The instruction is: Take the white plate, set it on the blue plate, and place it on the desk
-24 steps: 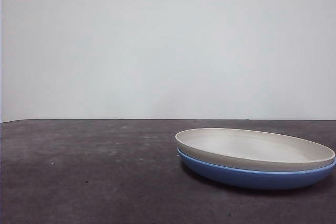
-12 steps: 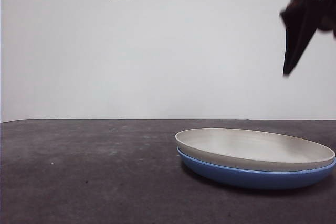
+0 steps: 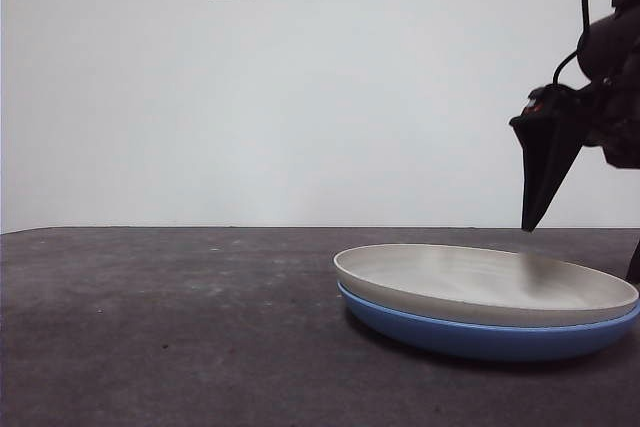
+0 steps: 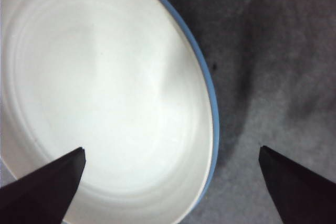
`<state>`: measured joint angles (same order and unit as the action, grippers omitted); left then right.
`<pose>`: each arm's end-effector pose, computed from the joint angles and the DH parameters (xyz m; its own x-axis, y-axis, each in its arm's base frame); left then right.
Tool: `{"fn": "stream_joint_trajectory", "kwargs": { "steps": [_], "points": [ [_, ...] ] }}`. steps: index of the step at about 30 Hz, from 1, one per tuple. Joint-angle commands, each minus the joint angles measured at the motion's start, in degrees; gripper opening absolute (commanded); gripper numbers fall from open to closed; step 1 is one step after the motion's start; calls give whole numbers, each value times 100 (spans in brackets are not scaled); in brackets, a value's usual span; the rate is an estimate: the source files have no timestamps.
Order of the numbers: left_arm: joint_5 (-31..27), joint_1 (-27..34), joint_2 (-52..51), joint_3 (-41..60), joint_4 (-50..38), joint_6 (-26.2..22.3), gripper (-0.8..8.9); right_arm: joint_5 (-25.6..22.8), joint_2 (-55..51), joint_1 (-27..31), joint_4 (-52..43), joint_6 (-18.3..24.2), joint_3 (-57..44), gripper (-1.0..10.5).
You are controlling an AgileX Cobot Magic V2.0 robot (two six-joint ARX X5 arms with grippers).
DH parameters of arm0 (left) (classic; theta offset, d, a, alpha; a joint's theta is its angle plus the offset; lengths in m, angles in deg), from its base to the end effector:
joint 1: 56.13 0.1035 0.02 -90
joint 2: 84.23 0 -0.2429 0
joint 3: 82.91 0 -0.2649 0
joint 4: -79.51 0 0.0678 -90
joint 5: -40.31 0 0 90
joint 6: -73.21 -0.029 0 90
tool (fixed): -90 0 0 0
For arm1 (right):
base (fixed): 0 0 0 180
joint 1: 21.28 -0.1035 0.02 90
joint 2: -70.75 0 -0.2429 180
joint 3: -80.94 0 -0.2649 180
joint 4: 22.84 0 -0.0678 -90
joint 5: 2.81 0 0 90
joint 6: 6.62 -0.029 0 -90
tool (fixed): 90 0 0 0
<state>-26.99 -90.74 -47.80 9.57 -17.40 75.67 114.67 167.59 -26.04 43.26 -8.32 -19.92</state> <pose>0.0522 -0.0496 0.4038 0.4247 -0.7620 -0.4889 0.7739 0.5858 -0.2407 0.3092 0.0392 0.1712 0.0572 0.4678 -0.8820 -0.0938 0.8820 0.4617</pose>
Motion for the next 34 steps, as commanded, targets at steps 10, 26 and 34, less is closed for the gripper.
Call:
{"fn": "stream_joint_trajectory", "kwargs": {
  "steps": [10, 26, 34],
  "points": [
    [48, -24, 24, -66, -234, 20, 653, 444, 581, 24, -291, 131, 105, 583],
    [48, -24, 24, -66, -234, 15, 653, 463, 671, 50, -245, 107, 105, 171],
    [48, -24, 24, -68, -227, 17, 653, 46, 671, 50, -105, 66, 105, 8]
  ]
}}
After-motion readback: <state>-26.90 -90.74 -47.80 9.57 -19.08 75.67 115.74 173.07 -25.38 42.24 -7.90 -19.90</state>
